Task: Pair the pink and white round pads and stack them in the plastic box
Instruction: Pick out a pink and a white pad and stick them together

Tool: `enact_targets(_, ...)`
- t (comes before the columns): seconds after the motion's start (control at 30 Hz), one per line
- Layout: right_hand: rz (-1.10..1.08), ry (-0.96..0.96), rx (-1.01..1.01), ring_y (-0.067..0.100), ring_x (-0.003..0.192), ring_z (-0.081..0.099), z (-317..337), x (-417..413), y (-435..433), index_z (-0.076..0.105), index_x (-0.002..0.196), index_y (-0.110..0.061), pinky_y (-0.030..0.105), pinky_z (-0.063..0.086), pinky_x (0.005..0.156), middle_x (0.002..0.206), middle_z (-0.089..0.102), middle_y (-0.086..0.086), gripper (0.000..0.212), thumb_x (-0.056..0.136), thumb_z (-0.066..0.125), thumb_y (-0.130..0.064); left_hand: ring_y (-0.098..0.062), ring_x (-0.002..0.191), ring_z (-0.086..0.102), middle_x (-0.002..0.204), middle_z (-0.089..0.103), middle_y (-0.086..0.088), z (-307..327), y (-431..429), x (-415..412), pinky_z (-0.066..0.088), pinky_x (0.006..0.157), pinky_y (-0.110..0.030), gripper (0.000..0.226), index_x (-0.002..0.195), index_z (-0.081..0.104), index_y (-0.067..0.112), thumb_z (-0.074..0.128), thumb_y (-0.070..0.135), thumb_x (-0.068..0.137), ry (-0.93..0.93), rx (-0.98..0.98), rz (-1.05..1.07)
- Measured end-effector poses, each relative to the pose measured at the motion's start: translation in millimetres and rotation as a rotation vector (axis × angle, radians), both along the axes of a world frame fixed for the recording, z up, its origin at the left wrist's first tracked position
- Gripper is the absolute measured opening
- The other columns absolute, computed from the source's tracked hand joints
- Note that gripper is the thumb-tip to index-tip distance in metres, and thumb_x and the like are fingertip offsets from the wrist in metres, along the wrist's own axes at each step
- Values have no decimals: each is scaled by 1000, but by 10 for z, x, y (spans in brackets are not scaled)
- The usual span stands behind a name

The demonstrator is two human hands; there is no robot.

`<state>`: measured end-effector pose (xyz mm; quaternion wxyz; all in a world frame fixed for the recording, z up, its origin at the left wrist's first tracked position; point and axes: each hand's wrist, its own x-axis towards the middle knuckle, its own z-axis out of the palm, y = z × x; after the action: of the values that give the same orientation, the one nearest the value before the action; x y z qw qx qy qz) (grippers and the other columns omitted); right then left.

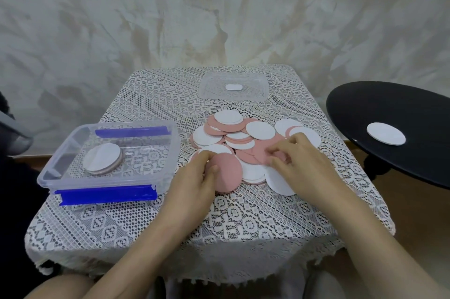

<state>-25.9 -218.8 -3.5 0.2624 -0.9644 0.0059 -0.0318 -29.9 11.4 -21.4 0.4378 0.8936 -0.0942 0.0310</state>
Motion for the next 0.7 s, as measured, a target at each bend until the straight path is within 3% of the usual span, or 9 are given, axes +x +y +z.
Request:
enact_targets(0.07,19,9,53,11,90,59,7,-25,32,66,106,-39,34,48,79,112,47,-11,11,95,64,-41,5,95,57,104,65,20,9,-10,-15,47,76,-25,20,115,58,36,48,24,103,14,-17,-2)
enact_targets(0.17,-7,27,32,13,92,58,-15,-11,31,58,120,-37,33,43,77,117,49,-10,29,92,67,-43,4,92,59,104,66,19,24,-27,-22,50,77,-27,30,117,58,40,48,18,100,30,-25,-1)
enact_targets(0.3,-54,53,60,20,108,60,5,5,39,49,141,-33,37,47,87,127,50,-5,58,89,72,-43,2,56,52,96,67,11,26,-23,-23,36,51,-21,46,125,55,44,46,11,93,72,-64,-8)
enact_targets(0.37,-78,58,82,19,102,60,0,20,40,55,130,-31,35,46,84,120,54,-4,45,89,73,-39,0,49,47,96,67,9,40,-26,-29,34,49,-18,52,129,53,47,47,10,93,75,-97,-10)
enact_targets(0.43,-96,42,117,16,87,58,-8,18,37,57,104,-29,34,43,71,103,59,-5,22,90,72,-36,0,47,45,99,67,9,40,-27,-30,34,49,-17,54,130,53,47,47,10,93,70,-111,-16)
enact_targets(0.53,-78,-30,180,17,71,51,-50,8,-3,47,81,-23,34,36,60,81,57,-4,25,95,65,-32,-2,47,43,95,68,7,33,-16,-23,36,49,-19,55,129,54,49,46,9,92,71,-108,-13)
enact_targets(0.63,-3,-67,501,14,61,42,-43,8,-3,54,77,-16,32,31,58,72,52,-3,25,98,62,-27,0,50,47,86,63,10,34,-12,-23,35,50,-18,56,127,54,50,43,6,95,75,-134,-30)
enact_targets(0.7,57,7,605,8,56,42,-44,12,24,59,81,-13,29,33,56,69,52,-7,24,100,60,-27,1,50,49,76,58,8,36,-13,-24,37,51,-17,54,128,54,48,40,5,99,86,-175,-49)
